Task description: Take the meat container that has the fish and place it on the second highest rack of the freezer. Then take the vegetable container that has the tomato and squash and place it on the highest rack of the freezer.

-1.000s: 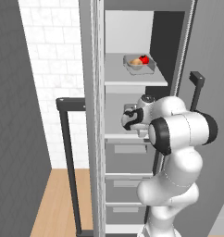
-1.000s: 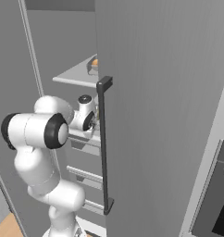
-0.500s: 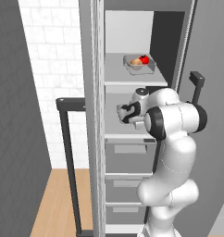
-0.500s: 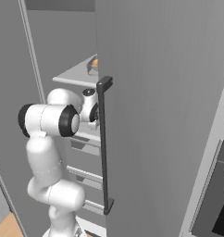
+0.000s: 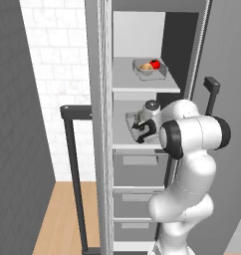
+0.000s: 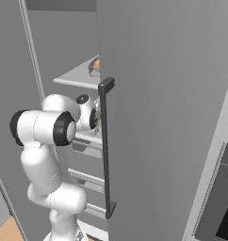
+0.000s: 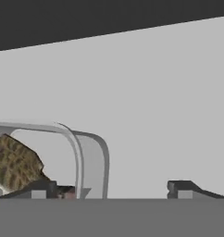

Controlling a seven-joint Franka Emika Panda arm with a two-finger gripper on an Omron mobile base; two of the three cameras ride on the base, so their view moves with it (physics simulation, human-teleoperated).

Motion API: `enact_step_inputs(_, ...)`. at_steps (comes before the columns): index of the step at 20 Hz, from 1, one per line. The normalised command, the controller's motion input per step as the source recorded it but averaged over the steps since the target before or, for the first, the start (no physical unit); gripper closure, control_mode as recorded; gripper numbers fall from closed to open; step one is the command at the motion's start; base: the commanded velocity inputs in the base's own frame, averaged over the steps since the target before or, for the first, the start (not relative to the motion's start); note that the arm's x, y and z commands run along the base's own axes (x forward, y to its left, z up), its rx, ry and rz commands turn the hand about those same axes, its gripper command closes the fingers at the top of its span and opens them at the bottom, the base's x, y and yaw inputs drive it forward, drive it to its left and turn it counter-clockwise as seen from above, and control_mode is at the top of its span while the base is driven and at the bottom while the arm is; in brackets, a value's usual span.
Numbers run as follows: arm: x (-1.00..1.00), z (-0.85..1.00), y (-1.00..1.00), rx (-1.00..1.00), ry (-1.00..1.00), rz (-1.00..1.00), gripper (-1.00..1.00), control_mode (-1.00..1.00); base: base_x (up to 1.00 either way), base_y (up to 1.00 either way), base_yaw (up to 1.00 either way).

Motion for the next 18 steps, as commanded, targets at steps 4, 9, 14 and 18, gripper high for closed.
enact_step_inputs(4, -0.28, 0.84, 0.0, 0.0, -0.12, 0.0, -1.0, -1.0, 0.0, 0.0, 0.0)
enact_step_inputs(9, -0.34, 0.7, 0.0, 0.0, -0.05, 0.0, -1.0, -1.0, 0.0, 0.0, 0.0)
enact_step_inputs(14, -0.91, 0.07, 0.0, -0.02, 0.08, 0.0, -1.0, -1.0, 0.0, 0.0, 0.0)
enact_step_inputs(18, -1.0, 0.0, 0.0, -0.07, 0.08, 0.0, -1.0, -1.0, 0.0, 0.0, 0.0)
